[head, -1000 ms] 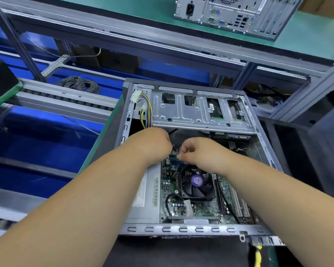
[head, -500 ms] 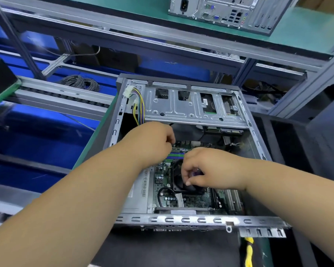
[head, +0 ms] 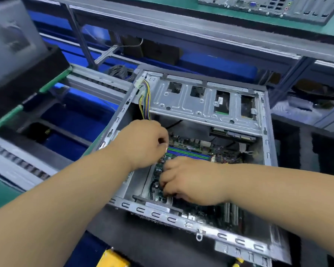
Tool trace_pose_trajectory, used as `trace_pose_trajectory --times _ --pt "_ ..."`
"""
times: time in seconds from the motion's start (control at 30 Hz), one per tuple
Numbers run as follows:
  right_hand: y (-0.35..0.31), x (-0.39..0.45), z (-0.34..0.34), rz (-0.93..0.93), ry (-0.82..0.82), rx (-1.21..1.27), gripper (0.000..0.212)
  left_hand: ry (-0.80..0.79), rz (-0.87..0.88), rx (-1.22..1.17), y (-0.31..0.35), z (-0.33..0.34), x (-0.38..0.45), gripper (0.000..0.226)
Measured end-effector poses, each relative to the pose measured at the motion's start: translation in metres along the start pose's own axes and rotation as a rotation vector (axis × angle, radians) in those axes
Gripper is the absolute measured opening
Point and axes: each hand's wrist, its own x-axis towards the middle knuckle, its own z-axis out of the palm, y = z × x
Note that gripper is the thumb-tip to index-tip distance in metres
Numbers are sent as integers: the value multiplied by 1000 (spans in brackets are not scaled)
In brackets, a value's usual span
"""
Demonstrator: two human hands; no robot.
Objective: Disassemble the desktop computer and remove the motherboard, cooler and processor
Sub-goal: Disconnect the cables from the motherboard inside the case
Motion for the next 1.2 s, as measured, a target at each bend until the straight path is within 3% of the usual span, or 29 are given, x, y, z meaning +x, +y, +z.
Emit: trace_pose_trajectory --times 0.27,0.6,0.9,1.2 --pt "-8 17 12 7 -121 -131 22 -79 -30 -38 0 -2 3 17" --pt "-6 30 14 -9 -191 -352 18 -68 -75 -109 0 -1 4 15" --pt "-3 38 19 130 -175 -49 23 -53 -84 -93 -1 1 4 15" --pt "-11 46 30 218 -154 -123 18 -53 -87 -81 -1 3 5 16"
